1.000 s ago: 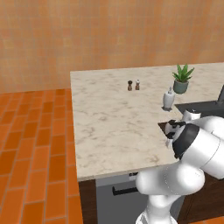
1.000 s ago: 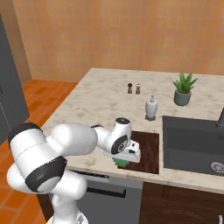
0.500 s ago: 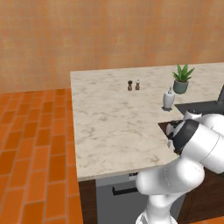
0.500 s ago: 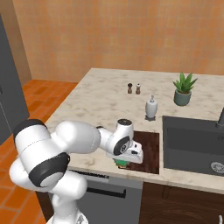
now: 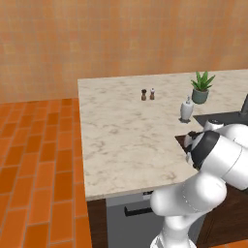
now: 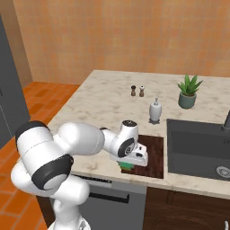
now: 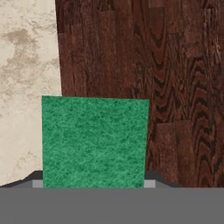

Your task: Pick up the sponge from the counter and clean the cutting board by briefly scrubbing or pressing down on the cutting board. Once finished, release the sponge.

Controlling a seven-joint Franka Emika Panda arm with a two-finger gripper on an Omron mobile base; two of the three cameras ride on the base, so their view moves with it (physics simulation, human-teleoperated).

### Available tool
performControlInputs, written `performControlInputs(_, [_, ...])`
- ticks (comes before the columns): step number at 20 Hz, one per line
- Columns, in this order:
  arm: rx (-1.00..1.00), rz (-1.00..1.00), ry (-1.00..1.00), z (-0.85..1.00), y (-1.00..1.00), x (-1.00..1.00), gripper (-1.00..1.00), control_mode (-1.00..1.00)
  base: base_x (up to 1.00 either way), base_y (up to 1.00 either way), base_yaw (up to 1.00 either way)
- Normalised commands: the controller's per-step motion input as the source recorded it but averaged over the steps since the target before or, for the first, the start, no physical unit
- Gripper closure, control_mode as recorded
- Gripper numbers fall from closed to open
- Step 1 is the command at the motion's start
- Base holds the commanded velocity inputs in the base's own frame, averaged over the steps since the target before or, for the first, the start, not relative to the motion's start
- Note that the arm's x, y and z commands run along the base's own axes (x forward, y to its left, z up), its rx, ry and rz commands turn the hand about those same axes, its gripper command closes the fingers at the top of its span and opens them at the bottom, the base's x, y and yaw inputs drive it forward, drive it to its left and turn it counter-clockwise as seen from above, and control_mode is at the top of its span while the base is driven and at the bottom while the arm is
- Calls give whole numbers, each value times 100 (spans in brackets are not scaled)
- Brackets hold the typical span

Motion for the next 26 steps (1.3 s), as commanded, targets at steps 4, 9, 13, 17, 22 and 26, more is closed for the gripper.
performControlInputs(4, [0,0,0,5,0,29,100,-100,0,0,0])
performControlInputs(9, [0,0,0,8,-2,53,100,-100,0,0,0])
performControlInputs(13, [0,0,0,1,-6,62,100,-100,0,0,0])
performControlInputs(17, [0,0,0,1,-14,61,100,-100,0,0,0])
performControlInputs(22, [2,0,0,6,-32,68,100,-100,0,0,0])
performControlInputs(26, [1,0,1,1,-26,70,100,-100,0,0,0])
